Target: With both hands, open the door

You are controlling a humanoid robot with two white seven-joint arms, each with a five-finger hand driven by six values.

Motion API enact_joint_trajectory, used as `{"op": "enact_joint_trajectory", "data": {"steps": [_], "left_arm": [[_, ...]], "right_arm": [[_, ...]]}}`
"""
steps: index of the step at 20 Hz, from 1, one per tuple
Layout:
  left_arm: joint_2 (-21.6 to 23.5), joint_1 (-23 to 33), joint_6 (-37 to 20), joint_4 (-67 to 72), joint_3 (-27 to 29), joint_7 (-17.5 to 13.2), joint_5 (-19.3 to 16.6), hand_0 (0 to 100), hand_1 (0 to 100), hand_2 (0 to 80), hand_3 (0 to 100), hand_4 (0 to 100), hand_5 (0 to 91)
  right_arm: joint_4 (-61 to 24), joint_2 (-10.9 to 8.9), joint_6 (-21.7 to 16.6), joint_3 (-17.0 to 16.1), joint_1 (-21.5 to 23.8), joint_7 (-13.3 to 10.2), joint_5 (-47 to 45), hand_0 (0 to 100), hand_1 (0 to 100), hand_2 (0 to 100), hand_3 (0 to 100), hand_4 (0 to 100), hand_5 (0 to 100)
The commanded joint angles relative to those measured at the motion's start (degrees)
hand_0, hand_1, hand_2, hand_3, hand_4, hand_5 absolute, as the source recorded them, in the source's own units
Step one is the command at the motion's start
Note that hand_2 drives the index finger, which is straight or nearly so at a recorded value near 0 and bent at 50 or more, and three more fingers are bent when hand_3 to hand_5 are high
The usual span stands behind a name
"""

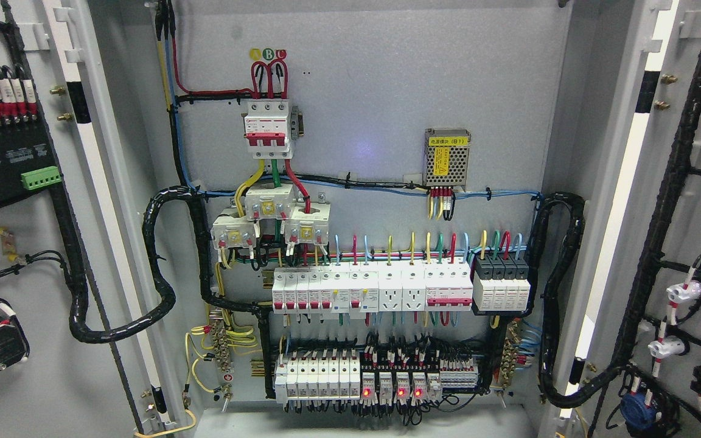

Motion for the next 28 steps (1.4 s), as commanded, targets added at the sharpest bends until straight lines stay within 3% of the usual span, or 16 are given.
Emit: {"op": "enact_joint_trajectory", "data": {"steps": [1,4,7,11,17,19,22,25,28], "left_arm": [[-8.41,2.79,0.13,8.2,-13.12,0.09,-6.6,0,0,0.0,0,0,0.0],[-11.66,2.97,0.04,20.85,-16.63,-1.31,-8.81,0,0,0.0,0,0,0.0],[-14.39,2.89,-0.05,34.21,-18.49,-2.46,-8.89,0,0,0.0,0,0,0.0],[-17.38,0.61,0.04,51.7,-18.75,-2.46,-8.98,0,0,0.0,0,0,0.0],[-19.94,-4.84,0.22,77.02,-18.67,-4.21,-9.07,0,0,0.0,0,0,0.0],[-20.29,-6.51,0.39,83.79,-18.67,-6.23,-9.07,0,0,0.0,0,0,0.0],[-21.25,-8.97,0.74,92.85,-18.23,-11.06,-9.51,0,0,0.0,0,0,0.0],[-21.43,-10.64,0.74,98.75,-18.05,-14.84,-11.35,0,0,0.0,0,0,0.0],[-21.43,-11.7,1.79,103.5,-17.88,-15.55,-12.67,0,0,0.0,0,0,0.0]], "right_arm": [[26.03,4.04,-0.24,17.66,-1.44,0.25,9.88,19,0,0,0,0,0],[38.34,7.56,-0.24,18.99,-3.64,0.25,10.06,19,0,0,0,0,0],[47.66,12.39,-0.24,18.02,-5.05,0.25,10.06,19,0,0,0,0,0],[58.04,16.79,-0.24,16.7,-5.67,0.25,10.06,19,0,0,0,0,0],[73.77,21.01,-0.15,16.62,-9.18,0.16,10.06,19,0,0,0,0,0],[81.49,22.42,0.11,16.44,-11.37,0.16,9.98,19,0,0,0,0,0],[93.62,23.03,0.2,16.44,-15.42,0.16,9.98,19,0,0,0,0,0],[100.67,24.18,3.44,16.62,-17.53,-0.1,10.06,19,0,0,0,0,0],[102.71,24.36,10.19,16.71,-17.53,-0.45,10.06,19,0,0,0,0,0]]}}
